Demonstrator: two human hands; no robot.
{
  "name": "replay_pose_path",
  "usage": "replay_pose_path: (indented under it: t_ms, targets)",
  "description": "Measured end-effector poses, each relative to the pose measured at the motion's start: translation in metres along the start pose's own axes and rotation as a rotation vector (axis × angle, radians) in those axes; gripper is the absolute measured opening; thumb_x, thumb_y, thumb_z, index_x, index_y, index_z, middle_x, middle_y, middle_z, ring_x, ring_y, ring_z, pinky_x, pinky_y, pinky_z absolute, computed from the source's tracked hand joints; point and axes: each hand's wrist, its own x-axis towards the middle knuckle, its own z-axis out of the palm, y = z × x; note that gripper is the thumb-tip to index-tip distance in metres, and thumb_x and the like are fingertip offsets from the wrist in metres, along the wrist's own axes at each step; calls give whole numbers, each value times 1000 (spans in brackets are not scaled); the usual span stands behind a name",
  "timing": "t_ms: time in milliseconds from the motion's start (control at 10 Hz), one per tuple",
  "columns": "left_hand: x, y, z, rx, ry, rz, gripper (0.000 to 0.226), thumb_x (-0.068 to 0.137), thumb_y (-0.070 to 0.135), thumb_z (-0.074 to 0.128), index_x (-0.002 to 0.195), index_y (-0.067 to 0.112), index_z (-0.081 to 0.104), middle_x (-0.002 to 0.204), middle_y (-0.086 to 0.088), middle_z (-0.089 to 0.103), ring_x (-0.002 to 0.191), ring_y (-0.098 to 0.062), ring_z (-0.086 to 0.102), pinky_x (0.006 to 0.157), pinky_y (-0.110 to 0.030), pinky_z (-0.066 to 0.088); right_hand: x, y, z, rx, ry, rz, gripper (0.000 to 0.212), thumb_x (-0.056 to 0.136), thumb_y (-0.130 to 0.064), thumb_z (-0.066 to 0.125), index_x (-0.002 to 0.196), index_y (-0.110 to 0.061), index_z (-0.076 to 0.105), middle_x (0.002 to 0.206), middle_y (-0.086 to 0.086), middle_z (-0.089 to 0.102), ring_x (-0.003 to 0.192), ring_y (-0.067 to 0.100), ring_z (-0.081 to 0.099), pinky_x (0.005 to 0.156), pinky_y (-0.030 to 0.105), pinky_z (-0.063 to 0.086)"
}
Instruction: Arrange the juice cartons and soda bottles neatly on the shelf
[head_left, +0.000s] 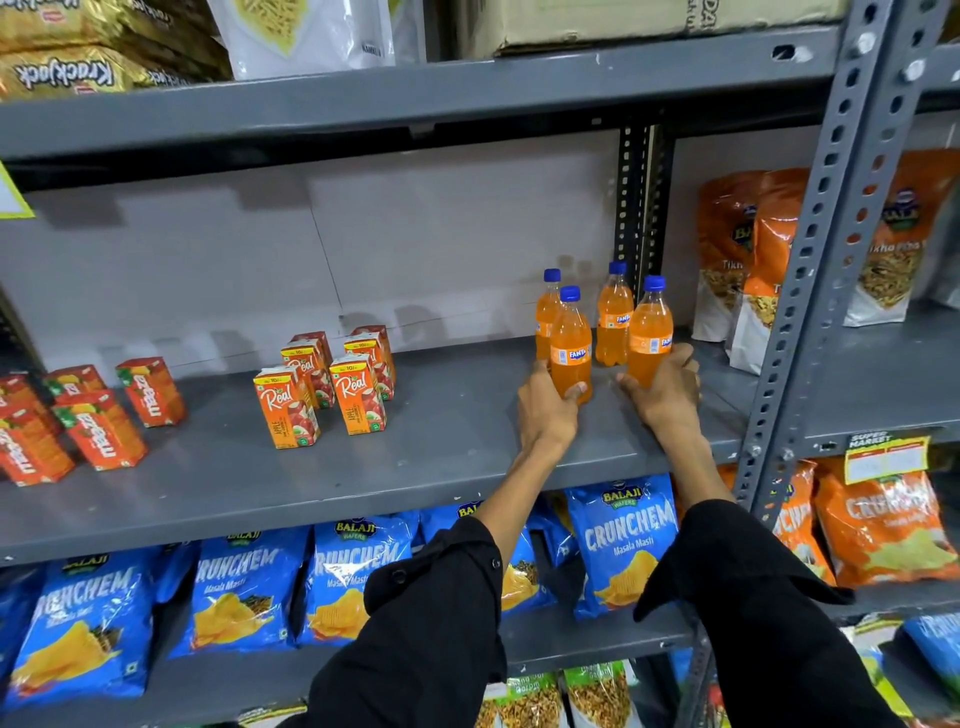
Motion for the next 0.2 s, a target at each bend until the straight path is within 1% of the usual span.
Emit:
replay_pose_path:
  t_ms: [100,200]
  targets:
    - [1,-2,-2,-32,0,12,62,91,28,76,145,13,48,145,-11,61,133,-32,60,110,-48,50,-15,0,0,5,33,-32,78,83,-33,75,138,-3,28,140,26,40,130,45,45,106,57,43]
    - [-6,-10,-15,-15,-39,44,61,93,30,74,145,14,47,145,-9,62,133,-30,60,108,-44,50,-46,5,5,-126,239,-179,62,90,-35,66,132,0,36,129,26,49,118,43,54,96,55,49]
